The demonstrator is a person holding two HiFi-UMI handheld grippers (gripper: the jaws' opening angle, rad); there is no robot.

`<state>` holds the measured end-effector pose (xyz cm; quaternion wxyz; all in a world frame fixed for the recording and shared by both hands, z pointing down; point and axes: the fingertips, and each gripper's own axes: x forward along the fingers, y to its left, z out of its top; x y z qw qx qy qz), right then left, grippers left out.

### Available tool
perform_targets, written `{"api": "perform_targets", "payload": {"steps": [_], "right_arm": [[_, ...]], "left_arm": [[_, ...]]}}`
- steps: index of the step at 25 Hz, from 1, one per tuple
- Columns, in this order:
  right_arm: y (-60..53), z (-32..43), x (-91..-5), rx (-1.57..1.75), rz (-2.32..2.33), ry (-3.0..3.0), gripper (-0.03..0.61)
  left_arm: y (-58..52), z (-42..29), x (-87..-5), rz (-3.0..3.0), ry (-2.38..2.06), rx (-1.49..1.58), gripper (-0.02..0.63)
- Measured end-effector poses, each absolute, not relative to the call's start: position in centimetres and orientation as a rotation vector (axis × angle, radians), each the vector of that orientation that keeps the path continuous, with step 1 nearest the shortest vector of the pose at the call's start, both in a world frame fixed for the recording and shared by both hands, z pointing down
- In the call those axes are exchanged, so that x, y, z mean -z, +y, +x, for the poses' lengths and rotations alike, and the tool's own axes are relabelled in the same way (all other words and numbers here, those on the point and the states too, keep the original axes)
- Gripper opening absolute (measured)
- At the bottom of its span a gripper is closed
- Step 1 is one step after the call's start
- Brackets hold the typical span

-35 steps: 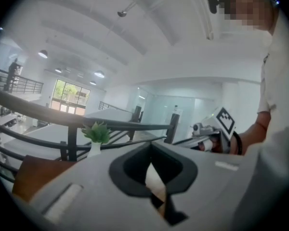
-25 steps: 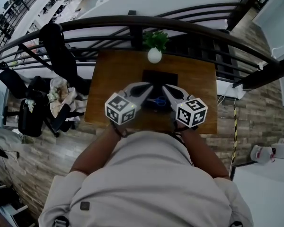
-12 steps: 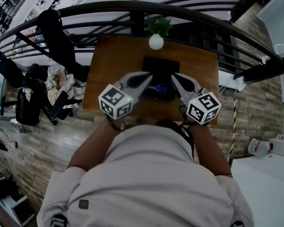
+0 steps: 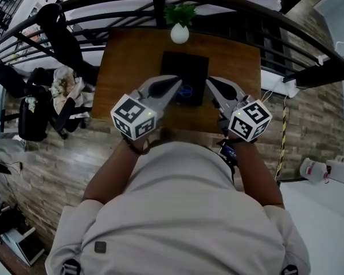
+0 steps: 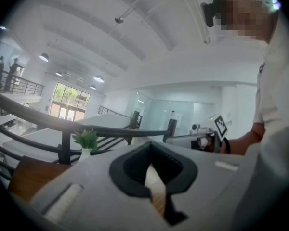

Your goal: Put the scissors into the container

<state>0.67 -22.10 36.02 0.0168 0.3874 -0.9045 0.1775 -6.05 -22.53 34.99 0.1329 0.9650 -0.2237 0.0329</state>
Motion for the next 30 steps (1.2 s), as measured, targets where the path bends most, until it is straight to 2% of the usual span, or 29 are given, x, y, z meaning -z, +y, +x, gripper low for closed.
{"api": "perform_targets", "payload": {"steps": [8,17,30], "right_arm": [[-17.4,6.9,-37.4,-0.609,1.2,-2.81,0.006],[-12.5,10.3,-38.0,-0.593,1.122,-2.853,0.006],[-6.0,7.7,-40.9,-0.647,0.988,-2.874,0.006]], "left_arm": [[-18.3,0.1,-36.2,2.771,-0.649,-0.13,0.002],[-12.9,3.4,-37.3,2.732,-0.707,-0.147,0.002],[-6.0,0.6,-40.1,2.673,-0.809,-0.223,0.002]]}}
